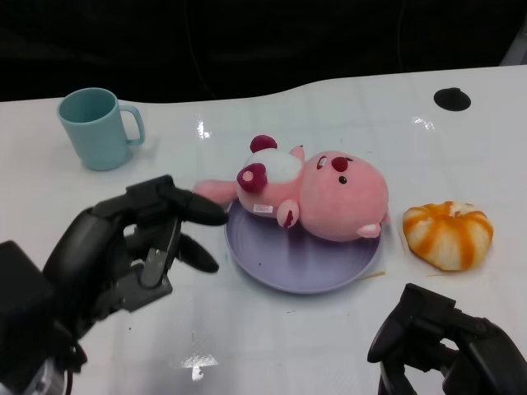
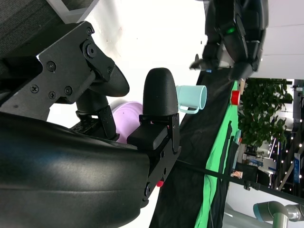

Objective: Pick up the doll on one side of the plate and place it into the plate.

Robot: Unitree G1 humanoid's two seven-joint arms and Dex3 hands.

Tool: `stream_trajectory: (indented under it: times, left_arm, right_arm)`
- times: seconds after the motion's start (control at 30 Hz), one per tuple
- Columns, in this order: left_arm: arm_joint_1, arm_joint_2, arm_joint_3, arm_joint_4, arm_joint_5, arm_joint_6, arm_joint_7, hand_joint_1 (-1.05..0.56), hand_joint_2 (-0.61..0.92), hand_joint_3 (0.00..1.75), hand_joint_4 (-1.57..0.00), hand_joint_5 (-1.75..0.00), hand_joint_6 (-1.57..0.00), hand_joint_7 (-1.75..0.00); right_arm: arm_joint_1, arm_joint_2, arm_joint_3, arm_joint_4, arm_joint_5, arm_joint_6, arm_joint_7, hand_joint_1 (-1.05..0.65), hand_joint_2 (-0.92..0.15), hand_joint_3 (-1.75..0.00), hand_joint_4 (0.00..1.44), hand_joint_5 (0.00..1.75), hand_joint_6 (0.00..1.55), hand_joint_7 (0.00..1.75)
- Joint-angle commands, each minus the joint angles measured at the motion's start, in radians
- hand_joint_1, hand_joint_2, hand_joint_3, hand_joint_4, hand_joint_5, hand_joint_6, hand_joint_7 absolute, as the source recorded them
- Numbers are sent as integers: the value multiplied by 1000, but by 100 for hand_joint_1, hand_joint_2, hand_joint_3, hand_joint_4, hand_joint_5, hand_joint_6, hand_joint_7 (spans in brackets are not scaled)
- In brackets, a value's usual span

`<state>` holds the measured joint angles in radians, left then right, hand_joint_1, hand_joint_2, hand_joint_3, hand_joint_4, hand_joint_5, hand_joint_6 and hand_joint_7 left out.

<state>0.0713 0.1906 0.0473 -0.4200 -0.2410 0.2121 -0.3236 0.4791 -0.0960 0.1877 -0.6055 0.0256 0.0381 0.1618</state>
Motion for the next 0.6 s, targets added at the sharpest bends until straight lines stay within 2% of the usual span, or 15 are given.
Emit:
stream_trajectory:
  times: [0.03,0.27,0.43,0.6]
  left_arm:
    - [73,-1,3,-91,-26,92,36,-7,45,131,-76,-144,-72,-116]
    - [194,-15,-6,-211,-49,218,88,-5,48,135,-73,-166,-73,-129]
    - [243,-14,-15,-230,-52,236,90,-2,56,125,-76,-168,-75,-132]
    - [251,0,-10,-231,-51,292,96,-2,55,127,-83,-174,-78,-143]
  right_arm:
    - [2,-5,-6,-15,13,10,-1,0,-45,-131,65,174,60,146]
    - [2,-7,-4,-16,6,3,-2,0,-45,-132,65,175,59,147]
    - [2,-6,-4,-16,10,5,-2,1,-44,-133,66,175,59,147]
    - [8,-9,-5,-22,4,7,-3,1,-43,-134,66,175,59,147]
